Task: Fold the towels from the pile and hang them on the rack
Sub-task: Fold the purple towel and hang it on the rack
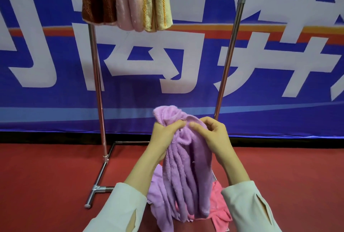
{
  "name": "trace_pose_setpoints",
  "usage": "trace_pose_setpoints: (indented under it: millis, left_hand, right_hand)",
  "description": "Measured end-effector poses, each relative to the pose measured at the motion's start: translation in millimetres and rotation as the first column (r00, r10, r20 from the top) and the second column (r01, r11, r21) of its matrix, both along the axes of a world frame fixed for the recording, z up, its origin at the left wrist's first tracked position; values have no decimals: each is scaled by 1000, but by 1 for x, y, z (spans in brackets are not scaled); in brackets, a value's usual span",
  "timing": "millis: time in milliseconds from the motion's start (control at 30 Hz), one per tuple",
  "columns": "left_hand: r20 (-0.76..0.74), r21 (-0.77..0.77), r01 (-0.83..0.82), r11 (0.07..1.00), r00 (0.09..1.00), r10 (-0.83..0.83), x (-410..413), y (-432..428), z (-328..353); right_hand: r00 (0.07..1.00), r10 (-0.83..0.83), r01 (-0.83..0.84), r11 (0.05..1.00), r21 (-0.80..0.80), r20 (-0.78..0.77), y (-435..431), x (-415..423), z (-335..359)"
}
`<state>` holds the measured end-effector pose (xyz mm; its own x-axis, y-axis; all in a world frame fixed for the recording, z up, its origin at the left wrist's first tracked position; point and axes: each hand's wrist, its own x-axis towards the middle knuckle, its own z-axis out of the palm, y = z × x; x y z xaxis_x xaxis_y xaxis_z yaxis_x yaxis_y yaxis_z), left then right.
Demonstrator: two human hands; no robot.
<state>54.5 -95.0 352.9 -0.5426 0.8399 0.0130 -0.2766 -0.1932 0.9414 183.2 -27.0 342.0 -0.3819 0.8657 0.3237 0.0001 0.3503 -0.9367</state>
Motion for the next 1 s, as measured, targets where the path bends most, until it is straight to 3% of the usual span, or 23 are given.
trace_pose_setpoints:
  millis: [100, 233, 400, 467, 533, 600, 667, 833, 1000]
  left_hand:
    - [157, 92, -142, 986, 980, 126, -7, 1, 3]
    - [334, 90, -325, 941, 901, 279, -24, 3, 3]
    - [353, 37, -388, 921, 867, 352, -40, 4, -6]
    - [305, 2, -360, 933, 889, 342, -42, 6, -10]
    - [243, 9, -244, 970, 941, 235, -38, 8, -15]
    - [173, 41, -60, 997, 984, 52, -28, 11, -19]
    - [157, 72, 70, 995, 984, -81, -18, 12, -19]
    - [160, 31, 110, 993, 981, -113, -12, 12, -13]
    - [146, 105, 92, 990, 984, -107, -5, 11, -11]
  right_hand:
    - [979, 78, -74, 997, -28, 190, 4, 4, -6]
    - [933, 0, 14, 999, -35, 360, 14, 9, -15]
    - [921, -87, 121, 990, -67, 379, 18, 14, -20]
    - [946, -87, 114, 991, -70, 311, 14, 11, -15]
    - [997, -3, 17, 984, -176, 83, 5, 4, -7]
    - [985, 91, -129, 953, -275, -147, -3, -4, -2]
    - [949, 148, -236, 920, -312, -279, -9, -14, 2]
    - [887, 258, -397, 849, -348, -382, -19, -23, 5]
    - [973, 160, -187, 969, -164, -166, -19, -25, -1]
